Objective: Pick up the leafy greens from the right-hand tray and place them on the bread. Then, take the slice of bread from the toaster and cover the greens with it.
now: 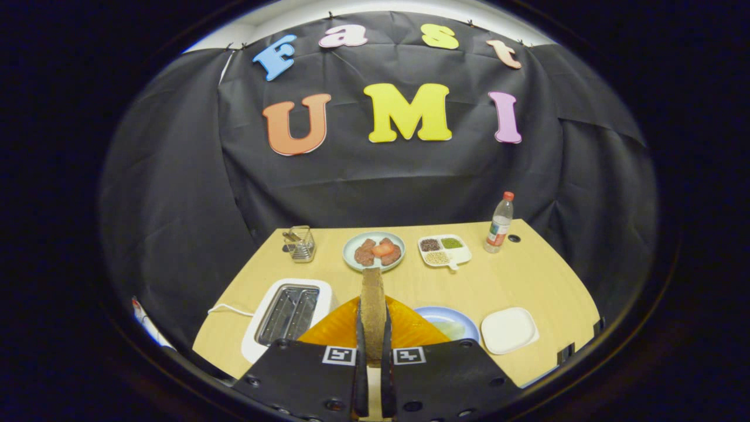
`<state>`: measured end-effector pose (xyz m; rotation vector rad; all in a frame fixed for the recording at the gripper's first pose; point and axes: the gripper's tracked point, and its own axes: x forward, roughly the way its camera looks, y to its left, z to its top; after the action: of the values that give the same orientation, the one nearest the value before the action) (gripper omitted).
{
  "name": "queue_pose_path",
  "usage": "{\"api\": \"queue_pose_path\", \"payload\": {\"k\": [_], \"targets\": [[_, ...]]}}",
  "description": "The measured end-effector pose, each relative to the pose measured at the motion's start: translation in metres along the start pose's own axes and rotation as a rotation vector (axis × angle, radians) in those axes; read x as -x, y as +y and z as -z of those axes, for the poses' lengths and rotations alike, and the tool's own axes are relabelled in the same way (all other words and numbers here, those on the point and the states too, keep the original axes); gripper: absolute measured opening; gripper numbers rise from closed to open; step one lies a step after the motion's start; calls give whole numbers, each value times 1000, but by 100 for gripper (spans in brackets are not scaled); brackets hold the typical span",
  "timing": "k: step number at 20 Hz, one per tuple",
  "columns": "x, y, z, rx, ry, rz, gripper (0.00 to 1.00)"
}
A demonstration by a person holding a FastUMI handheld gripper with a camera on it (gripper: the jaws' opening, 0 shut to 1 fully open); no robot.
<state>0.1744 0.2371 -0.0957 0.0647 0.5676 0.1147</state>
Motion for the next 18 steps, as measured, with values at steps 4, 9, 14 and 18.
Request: {"api": "queue_pose_path", "payload": {"k": [4,9,14,18], "targets": [[-24,-17,20,-1,12,19,8],[-53,-28,53,-2,30,-11,8],[-73,-38,74,-3,28,-18,8],[-86,-49,85,-13,27,-13,8]]}}
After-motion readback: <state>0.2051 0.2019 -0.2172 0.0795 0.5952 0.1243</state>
